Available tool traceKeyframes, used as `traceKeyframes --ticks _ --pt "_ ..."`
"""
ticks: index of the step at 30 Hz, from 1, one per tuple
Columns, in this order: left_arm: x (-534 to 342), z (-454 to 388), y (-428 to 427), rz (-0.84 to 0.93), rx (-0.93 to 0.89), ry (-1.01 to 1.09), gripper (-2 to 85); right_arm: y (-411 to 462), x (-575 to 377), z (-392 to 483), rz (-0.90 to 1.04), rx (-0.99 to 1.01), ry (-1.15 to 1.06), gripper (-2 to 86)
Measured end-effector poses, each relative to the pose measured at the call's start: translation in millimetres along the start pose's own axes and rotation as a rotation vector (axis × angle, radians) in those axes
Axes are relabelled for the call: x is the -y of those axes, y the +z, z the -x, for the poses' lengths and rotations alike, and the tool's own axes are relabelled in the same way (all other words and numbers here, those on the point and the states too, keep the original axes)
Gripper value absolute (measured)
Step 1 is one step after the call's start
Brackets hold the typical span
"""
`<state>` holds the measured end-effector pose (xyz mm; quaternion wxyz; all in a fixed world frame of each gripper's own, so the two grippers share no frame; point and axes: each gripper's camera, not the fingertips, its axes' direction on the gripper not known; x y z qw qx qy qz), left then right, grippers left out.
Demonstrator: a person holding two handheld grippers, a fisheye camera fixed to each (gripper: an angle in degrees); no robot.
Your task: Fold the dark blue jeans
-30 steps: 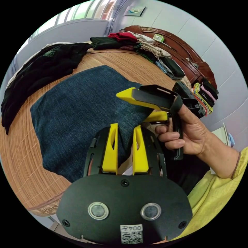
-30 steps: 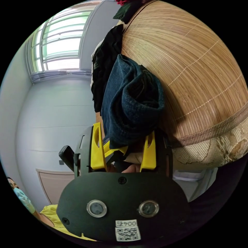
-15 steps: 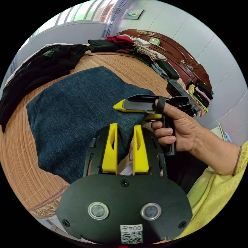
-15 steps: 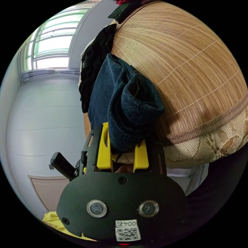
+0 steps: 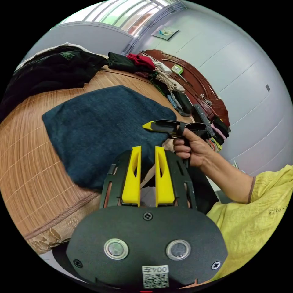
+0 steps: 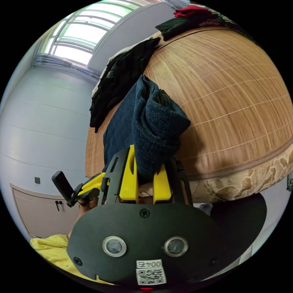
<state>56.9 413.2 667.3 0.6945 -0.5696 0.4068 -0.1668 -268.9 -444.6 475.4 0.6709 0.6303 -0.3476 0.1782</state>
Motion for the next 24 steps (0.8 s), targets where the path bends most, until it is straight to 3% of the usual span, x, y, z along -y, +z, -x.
traceKeyframes --ticks 6,12,15,20,24 --pt "-10 1 18 0.019 0.023 -0.032 8.5 -50 4 -38 -0.052 0.028 0.061 7.6" --pt "33 -31 65 0.049 0.13 0.089 10.1 -87 9 -72 -0.058 0.086 0.123 8.3" --pt "47 -25 109 0.157 0.142 0.062 10.0 -98 13 -80 -0.063 0.12 0.147 10.7" --pt "36 -23 128 0.137 0.169 -0.005 6.0 -120 14 -87 -0.141 0.202 0.164 19.8" --pt "28 -26 135 0.123 0.172 -0.027 3.9 -134 19 -91 -0.176 0.245 0.164 20.4"
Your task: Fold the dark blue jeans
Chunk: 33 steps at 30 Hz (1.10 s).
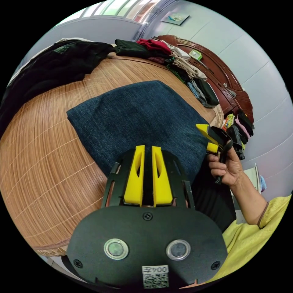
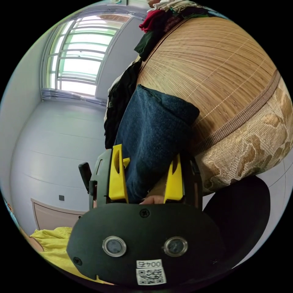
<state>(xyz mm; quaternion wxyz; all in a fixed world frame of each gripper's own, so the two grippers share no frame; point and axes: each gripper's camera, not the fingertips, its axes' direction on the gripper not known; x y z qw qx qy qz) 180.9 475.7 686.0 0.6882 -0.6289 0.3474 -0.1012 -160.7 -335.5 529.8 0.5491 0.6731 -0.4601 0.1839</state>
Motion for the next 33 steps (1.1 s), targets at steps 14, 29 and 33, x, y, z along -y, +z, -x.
traceKeyframes --ticks 14,29,33 --pt "-29 -26 28 -0.021 0.015 -0.027 3.1 -44 57 -3 -0.092 0.132 0.107 16.7" --pt "-83 -24 23 -0.177 -0.119 -0.028 11.4 -83 191 74 0.073 -0.212 -0.198 6.8" --pt "-98 -8 36 -0.217 -0.155 -0.064 10.3 -96 253 67 0.122 -0.183 -0.185 6.5"
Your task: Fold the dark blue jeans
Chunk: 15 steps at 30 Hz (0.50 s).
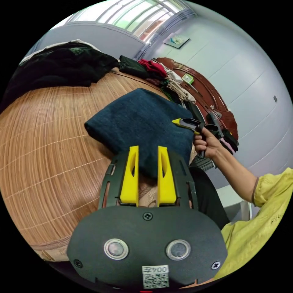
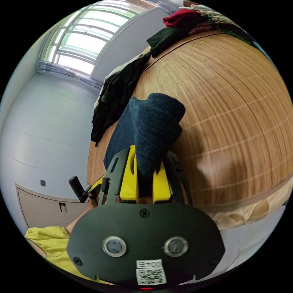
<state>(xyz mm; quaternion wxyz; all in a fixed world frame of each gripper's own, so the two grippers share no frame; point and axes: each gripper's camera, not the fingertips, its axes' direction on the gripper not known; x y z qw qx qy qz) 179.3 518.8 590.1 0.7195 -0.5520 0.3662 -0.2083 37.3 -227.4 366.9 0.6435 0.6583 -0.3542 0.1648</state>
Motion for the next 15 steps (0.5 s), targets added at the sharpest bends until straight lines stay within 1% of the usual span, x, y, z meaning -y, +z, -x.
traceKeyframes --ticks 3,6,11,15 --pt "-2 -1 13 -0.014 0.014 0.015 11.2 -17 47 -28 0.005 0.04 0.043 6.4" --pt "-2 -1 31 -0.017 0.049 0.018 12.8 -44 94 -53 -0.04 0.025 0.062 6.3" --pt "-5 7 70 0.031 0.048 0.026 12.7 -104 176 -114 -0.177 -0.023 0.147 6.3" --pt "-12 12 88 0.063 0.042 0.051 11.6 -150 206 -168 -0.321 -0.045 0.254 6.9"
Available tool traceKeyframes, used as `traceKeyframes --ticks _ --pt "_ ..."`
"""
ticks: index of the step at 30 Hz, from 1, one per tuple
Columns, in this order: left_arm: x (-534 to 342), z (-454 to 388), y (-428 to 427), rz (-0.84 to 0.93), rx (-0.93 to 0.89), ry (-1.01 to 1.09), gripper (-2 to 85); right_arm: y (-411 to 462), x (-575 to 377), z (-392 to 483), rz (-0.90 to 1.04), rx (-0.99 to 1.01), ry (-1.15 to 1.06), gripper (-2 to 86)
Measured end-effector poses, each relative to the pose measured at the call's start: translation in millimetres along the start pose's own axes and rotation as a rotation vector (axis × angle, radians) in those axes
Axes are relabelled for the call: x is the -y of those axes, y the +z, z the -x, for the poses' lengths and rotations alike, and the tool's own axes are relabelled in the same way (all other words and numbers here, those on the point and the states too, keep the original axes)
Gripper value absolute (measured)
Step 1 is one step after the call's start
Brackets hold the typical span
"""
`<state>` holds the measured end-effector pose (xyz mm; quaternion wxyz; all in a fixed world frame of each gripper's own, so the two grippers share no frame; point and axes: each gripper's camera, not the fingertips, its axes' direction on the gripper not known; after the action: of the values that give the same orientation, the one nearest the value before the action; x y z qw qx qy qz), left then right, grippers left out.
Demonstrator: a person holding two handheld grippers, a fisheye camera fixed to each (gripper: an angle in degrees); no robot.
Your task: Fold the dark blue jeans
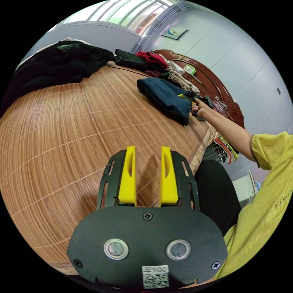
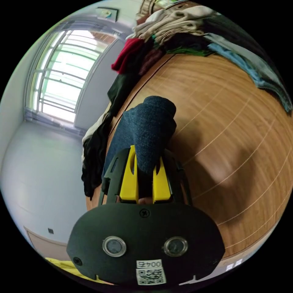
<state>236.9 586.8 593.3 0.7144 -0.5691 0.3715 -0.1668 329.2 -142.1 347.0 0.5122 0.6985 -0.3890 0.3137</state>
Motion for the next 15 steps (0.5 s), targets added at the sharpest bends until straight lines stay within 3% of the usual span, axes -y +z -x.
traceKeyframes --ticks 6,15 --pt "-15 33 16 -0.028 -0.086 -0.077 8.5 -45 33 -70 -0.07 0.079 0.173 13.8" --pt "-25 53 39 -0.026 -0.125 -0.098 6.5 -55 -35 -75 -0.104 0.264 0.242 16.9"
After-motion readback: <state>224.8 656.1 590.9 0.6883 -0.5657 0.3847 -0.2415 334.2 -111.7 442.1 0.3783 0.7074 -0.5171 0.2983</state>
